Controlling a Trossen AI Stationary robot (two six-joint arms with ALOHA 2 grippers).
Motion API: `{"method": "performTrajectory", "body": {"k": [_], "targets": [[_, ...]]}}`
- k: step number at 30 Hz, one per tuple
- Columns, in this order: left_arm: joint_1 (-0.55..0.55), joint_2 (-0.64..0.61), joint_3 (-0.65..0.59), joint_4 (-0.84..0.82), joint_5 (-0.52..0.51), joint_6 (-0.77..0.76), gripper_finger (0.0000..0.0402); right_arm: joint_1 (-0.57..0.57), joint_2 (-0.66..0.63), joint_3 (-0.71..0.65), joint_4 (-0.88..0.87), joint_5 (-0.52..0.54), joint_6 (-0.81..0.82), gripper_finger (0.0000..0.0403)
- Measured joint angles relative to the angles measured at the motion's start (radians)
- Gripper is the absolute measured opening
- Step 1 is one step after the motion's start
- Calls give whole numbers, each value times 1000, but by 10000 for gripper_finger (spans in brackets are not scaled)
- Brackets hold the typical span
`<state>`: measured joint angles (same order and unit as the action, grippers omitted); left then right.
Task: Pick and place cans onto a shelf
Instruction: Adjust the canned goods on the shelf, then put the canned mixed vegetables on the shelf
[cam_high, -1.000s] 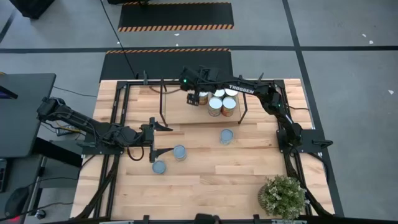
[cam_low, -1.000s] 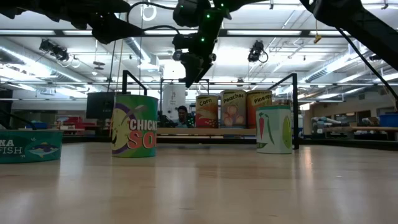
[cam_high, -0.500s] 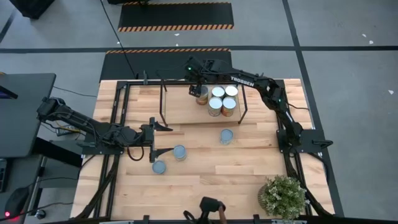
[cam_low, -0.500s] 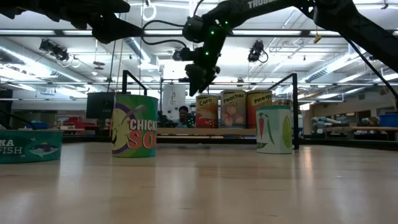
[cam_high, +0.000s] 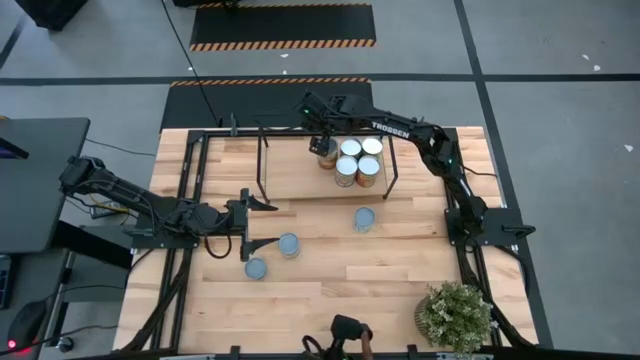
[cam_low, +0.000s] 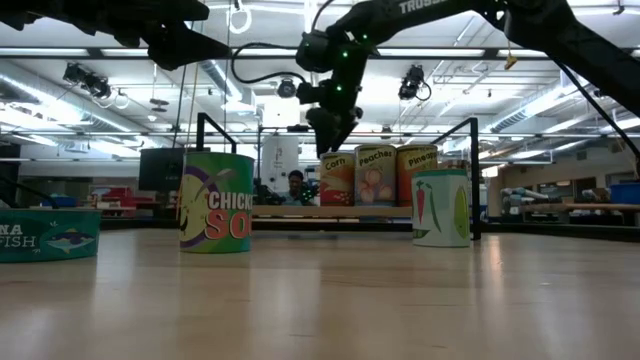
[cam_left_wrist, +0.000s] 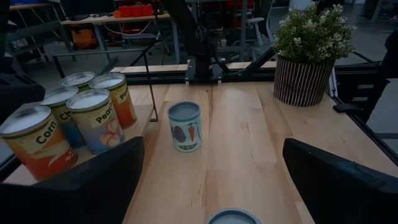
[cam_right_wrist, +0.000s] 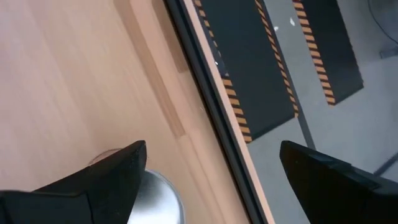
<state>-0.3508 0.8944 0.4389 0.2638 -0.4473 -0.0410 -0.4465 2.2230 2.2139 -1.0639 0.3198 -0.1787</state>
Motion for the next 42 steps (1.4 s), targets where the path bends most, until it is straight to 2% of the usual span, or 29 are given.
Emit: {"method": "performTrajectory", "body": {"k": [8, 14, 21, 27, 35, 42], "targets": [[0, 0, 0, -1, 0, 0, 389, 0, 0, 5, -19, 31, -6, 377], [0, 0, 0, -7, 0, 7, 389, 34, 1, 91, -48, 30, 0, 377], [0, 0, 0, -8, 0, 26, 389, 175, 0, 108, -93, -64, 61, 377], [0, 0, 0, -14, 0, 19, 389, 324, -6, 102, -205, 21, 101, 377], [-17, 0, 0, -16, 0, 9, 389, 467, -18, 102, -372, 63, 256, 377], [-57, -18, 0, -17, 1, 26, 389, 584, -20, 102, -421, 77, 330, 377]]}}
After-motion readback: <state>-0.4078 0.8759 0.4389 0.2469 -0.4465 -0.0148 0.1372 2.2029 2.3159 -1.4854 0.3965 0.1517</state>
